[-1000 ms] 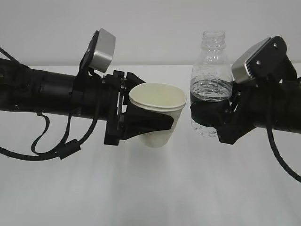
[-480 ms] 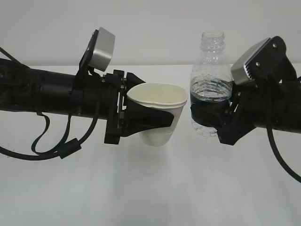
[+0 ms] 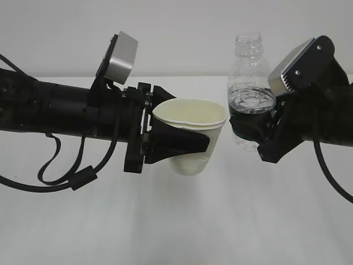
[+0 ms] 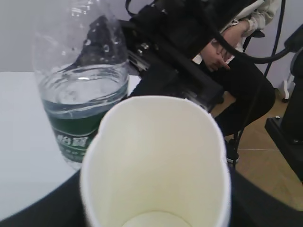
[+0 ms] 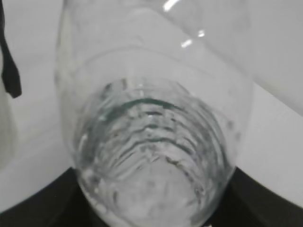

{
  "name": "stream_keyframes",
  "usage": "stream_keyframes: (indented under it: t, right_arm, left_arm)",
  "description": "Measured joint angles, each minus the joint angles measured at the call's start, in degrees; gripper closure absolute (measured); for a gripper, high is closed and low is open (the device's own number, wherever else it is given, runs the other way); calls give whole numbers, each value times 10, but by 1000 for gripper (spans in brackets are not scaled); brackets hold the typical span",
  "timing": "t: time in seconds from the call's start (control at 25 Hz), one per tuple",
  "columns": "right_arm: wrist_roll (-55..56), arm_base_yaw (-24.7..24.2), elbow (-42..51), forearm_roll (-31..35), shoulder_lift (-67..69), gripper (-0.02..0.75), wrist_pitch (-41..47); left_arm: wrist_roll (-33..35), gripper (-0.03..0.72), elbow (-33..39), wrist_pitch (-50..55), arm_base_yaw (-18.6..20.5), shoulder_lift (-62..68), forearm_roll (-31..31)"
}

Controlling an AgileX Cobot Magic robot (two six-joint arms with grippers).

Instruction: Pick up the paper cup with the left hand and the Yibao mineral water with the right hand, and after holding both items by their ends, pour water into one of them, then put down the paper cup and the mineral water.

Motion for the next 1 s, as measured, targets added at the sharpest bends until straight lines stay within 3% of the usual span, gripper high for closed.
stream_keyframes:
  t: [0.24, 1.0]
  right_arm:
    - [-29, 0, -4, 0, 0, 267, 11]
    - [-132, 0, -4, 0, 0, 267, 26]
  left_arm:
    - [0, 274, 0, 0, -29, 0, 0]
    - [0, 277, 0, 12, -31, 0, -8]
